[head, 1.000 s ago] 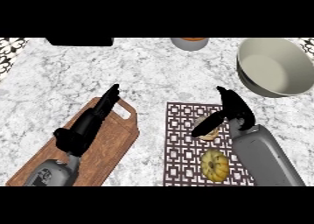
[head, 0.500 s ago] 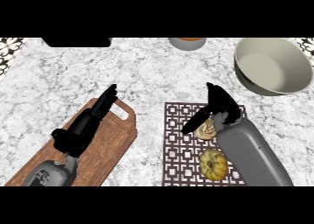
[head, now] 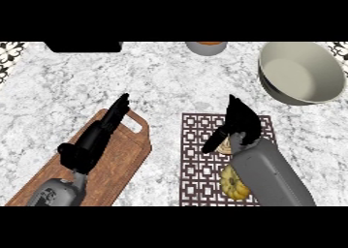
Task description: Pick the cupcake from the placemat and place it in the bowl
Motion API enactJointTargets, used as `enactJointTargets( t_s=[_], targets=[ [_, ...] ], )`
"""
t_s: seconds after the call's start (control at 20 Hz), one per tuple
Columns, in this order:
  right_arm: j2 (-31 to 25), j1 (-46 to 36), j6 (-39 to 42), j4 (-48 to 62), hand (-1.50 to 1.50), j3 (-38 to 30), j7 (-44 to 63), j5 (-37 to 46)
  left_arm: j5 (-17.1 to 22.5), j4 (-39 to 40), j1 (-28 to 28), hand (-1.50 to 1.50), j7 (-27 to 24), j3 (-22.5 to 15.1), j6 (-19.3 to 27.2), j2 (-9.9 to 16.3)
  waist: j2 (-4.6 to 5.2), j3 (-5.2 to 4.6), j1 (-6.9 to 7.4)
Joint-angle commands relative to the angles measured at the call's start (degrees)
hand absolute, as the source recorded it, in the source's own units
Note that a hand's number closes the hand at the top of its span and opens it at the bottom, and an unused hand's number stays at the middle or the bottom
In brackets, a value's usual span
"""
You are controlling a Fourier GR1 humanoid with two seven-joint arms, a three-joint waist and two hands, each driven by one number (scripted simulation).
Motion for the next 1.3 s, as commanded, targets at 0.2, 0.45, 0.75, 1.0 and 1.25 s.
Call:
enactJointTargets(
  t_s=[0.2, 0.45, 0.75, 1.0, 1.25],
  targets=[
    [4.1, 2.9, 0.1, 1.8, -1.5, 1.2, 12.5, 8.0, -0.8, -0.8, 0.4, 0.0, 0.2, 1.1, -0.9, 0.4, 0.08, 0.02, 0.23],
    [3.4, 5.3, 2.6, 0.8, -1.5, -3.3, 9.6, 7.3, -0.7, 0.2, 2.5, 0.0, -1.9, 1.9, -2.2, 0.4, 0.09, 0.03, -0.02],
    [4.8, 9.0, 1.0, 2.3, -1.5, -3.9, 6.0, 10.8, -1.0, -4.5, 4.1, 0.0, 0.8, 1.9, -3.1, 0.8, 0.08, 0.05, 0.43],
    [5.7, 9.7, -0.5, 1.2, -1.5, -3.1, 5.5, 11.7, -2.5, -2.7, -1.3, 0.0, 5.3, 2.1, -1.9, -2.6, 0.13, 0.06, 0.09],
    [5.1, 6.7, -2.2, 7.2, 1.5, -7.2, -5.2, 15.6, -5.0, -1.3, 3.5, 0.0, 0.2, 2.7, -3.9, -4.1, 0.22, 0.07, 0.37]
  ],
)
